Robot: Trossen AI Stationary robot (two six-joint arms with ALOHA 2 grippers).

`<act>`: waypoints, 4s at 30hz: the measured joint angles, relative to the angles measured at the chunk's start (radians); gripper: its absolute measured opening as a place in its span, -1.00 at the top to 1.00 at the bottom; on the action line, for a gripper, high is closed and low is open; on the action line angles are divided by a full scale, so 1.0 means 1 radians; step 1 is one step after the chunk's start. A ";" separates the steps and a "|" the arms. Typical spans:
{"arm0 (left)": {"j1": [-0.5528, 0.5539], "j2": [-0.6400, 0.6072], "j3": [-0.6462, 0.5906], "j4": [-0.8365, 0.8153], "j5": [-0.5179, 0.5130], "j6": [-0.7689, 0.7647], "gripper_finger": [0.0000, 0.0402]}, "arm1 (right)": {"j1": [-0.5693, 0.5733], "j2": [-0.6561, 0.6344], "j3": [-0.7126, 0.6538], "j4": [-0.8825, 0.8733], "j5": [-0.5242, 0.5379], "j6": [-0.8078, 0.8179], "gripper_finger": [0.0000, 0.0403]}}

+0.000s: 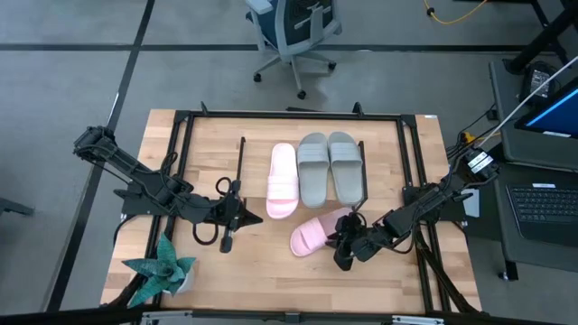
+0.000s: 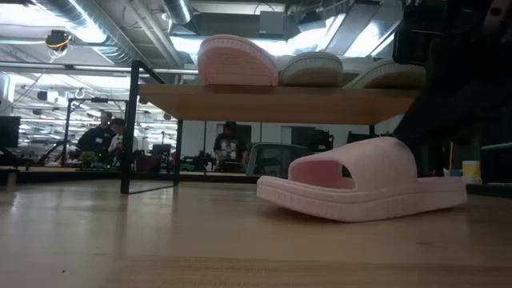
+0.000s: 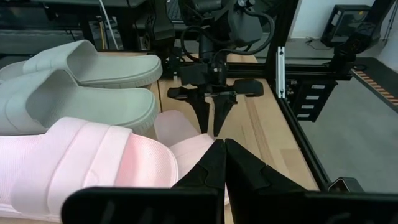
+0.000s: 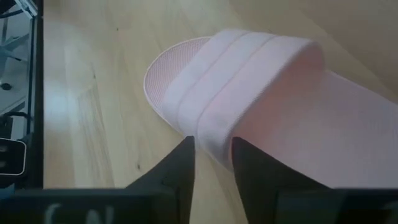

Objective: Pick and place slides into the shelf
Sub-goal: Put the pink slide on the shelf

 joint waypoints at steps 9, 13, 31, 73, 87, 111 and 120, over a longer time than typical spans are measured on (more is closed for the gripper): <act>0.000 0.000 0.000 -0.005 0.000 0.000 1.00 | -0.038 0.007 0.000 0.017 -0.007 0.000 0.29; 0.000 0.000 0.000 -0.005 0.000 0.000 1.00 | -0.059 0.039 0.000 0.056 -0.085 -0.002 0.30; 0.000 0.000 0.000 -0.006 0.000 0.001 1.00 | -0.069 0.084 0.001 0.191 -0.154 -0.005 0.91; 0.080 0.000 0.160 -0.285 -0.187 0.474 1.00 | -0.191 -0.171 0.526 -0.273 -0.405 -0.416 0.92; 0.107 -0.004 0.161 -0.280 -0.294 0.663 1.00 | -0.308 -0.174 0.612 -0.484 -0.499 -0.500 0.92; 0.117 -0.004 0.161 -0.036 -0.332 0.857 1.00 | -0.544 -0.158 0.821 -0.710 -0.698 -0.769 0.92; 0.120 -0.004 0.161 -0.029 -0.393 0.909 1.00 | -0.545 -0.158 0.821 -0.704 -0.710 -0.766 0.92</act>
